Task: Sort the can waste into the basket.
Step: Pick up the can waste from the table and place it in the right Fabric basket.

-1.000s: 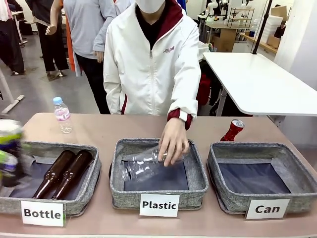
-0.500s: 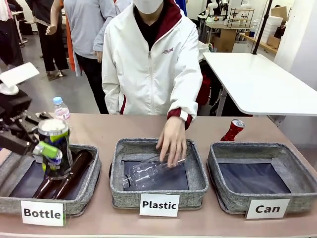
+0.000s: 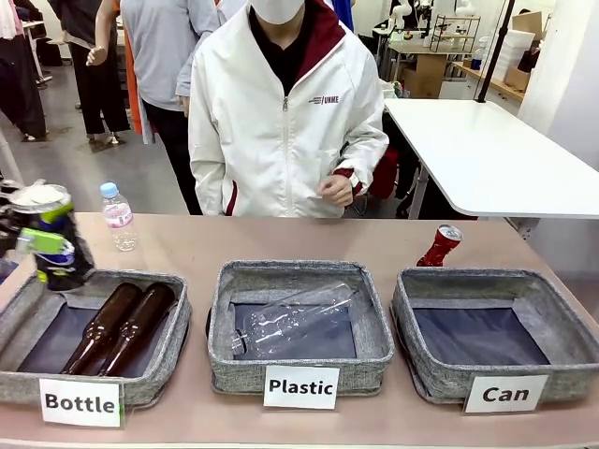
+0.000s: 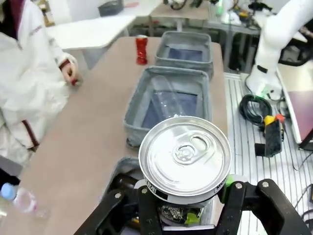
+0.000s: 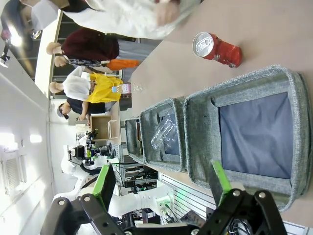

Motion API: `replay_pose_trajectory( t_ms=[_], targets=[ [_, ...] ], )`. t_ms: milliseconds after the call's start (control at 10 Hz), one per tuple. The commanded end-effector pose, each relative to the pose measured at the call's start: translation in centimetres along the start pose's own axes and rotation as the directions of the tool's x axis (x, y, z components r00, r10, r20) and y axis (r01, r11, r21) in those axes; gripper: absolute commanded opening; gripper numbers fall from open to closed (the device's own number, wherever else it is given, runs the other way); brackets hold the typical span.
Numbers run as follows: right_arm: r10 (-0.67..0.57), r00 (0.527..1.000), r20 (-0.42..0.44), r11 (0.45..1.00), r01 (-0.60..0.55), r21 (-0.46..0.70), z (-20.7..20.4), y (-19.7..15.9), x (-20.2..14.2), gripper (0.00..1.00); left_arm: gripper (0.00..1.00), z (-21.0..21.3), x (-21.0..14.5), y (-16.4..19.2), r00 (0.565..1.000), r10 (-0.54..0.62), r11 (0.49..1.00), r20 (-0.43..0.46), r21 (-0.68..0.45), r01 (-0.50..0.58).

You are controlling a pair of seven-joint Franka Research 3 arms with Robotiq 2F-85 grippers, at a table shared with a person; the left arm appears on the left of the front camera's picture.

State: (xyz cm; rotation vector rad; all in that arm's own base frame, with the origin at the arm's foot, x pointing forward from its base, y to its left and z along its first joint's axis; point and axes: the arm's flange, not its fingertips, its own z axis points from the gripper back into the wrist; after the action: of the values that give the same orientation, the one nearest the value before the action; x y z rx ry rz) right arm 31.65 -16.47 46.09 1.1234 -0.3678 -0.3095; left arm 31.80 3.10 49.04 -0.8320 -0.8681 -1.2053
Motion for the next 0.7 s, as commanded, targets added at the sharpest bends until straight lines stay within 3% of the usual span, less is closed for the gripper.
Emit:
replay_pose_trajectory(
  t_ms=[0, 200, 400, 600],
  targets=[
    [0.023, 1.000, 0.010, 0.999, -0.023, 0.029, 0.0, 0.1, 0.3, 1.00, 0.45, 0.0, -0.2, -0.2, 0.999, 0.002, 1.000, 0.033, 0.019, -0.003],
    [0.023, 1.000, 0.010, 0.999, -0.023, 0.029, 0.0, 0.1, 0.3, 1.00, 0.45, -4.4, 1.6, 1.1, 0.999, -0.044, 0.999, 0.008, -0.005, 0.044],
    [0.000, 1.000, 0.000, 1.000, 0.000, 0.000, 0.0, 0.0, 0.0, 1.00, 0.45, -11.6, 6.7, 0.6, 0.990, -0.139, 0.981, 0.037, -0.132, 0.143],
    [0.032, 0.995, 0.090, 0.991, -0.020, -0.136, 9.7, 0.5, -1.3, 1.00, 0.45, -21.5, 12.9, -3.4, 0.941, -0.313, 0.925, 0.129, -0.184, 0.333]
  ],
)
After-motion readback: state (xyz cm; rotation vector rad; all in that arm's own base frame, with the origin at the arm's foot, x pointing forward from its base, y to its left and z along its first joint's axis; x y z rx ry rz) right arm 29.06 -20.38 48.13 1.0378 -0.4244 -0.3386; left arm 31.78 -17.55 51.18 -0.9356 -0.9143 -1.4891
